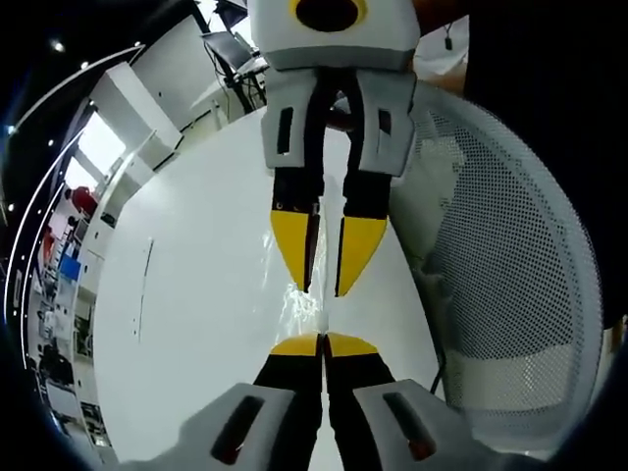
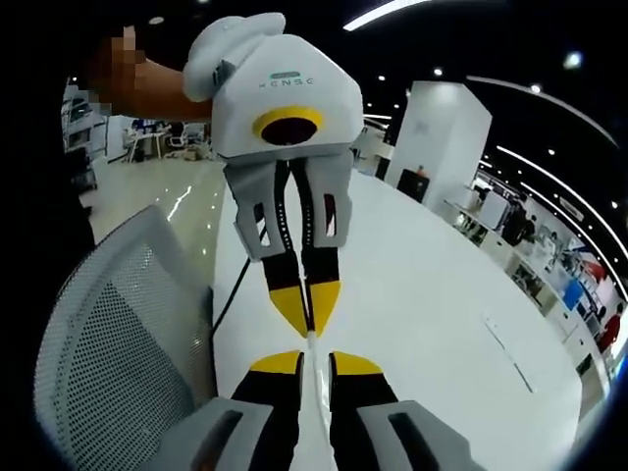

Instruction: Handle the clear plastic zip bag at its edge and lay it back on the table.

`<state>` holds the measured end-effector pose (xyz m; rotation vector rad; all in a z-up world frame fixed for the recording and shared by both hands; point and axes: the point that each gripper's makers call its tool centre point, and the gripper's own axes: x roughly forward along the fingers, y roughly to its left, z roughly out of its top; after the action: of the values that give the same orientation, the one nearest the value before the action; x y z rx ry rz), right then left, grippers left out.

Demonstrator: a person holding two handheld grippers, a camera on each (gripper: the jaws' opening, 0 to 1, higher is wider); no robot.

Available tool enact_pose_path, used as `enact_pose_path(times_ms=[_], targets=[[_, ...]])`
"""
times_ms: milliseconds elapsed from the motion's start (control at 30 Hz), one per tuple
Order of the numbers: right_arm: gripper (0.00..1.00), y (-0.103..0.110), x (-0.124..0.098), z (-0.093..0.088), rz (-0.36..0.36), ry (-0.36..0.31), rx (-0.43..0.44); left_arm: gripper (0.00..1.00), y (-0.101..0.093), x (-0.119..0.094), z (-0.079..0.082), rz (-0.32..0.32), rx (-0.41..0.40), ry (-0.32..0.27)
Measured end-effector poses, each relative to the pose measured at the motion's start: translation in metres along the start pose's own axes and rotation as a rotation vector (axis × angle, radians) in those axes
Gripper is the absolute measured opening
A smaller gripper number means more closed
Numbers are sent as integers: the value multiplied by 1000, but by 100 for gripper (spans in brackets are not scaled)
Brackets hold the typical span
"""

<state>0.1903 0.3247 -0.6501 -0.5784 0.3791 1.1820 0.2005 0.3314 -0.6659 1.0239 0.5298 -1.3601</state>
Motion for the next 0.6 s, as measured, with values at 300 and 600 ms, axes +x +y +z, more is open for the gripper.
enact_pose_path(times_ms=[300, 600], targets=[[6, 1, 8, 0, 22, 20, -10, 0, -2, 1, 0, -16, -5, 15], [4, 2, 15, 0, 36, 39, -14, 0, -2, 2, 0, -21, -10, 17]])
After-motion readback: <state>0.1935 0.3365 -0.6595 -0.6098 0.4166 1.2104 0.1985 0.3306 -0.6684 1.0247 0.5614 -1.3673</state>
